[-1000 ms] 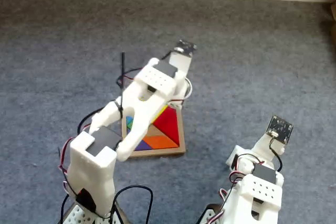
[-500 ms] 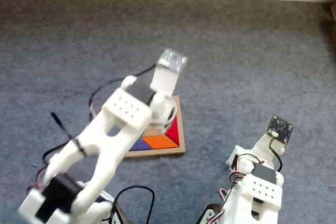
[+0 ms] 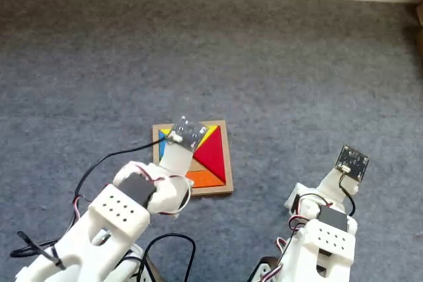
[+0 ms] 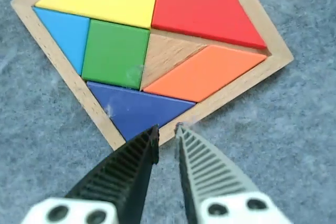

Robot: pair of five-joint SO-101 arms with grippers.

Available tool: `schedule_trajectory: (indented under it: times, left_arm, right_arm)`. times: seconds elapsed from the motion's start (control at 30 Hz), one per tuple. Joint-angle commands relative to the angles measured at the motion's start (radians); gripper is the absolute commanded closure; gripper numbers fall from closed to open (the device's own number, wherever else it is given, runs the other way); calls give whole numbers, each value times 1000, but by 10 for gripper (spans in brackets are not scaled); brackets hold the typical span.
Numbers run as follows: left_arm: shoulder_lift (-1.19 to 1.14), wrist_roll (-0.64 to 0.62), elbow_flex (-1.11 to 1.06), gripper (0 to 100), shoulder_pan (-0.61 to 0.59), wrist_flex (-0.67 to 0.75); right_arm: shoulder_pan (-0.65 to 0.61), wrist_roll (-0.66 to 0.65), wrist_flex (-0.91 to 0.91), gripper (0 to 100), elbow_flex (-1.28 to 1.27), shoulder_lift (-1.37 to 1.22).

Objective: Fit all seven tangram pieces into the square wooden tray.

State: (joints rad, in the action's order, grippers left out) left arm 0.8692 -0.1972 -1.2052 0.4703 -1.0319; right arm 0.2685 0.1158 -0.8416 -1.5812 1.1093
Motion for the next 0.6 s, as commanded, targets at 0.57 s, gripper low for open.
schedule_trajectory:
  times: [0.57]
  left_arm:
    - [39,-3,-125,993,-13,146]
  right_arm:
    - [24,-12,2,992,-4,-2]
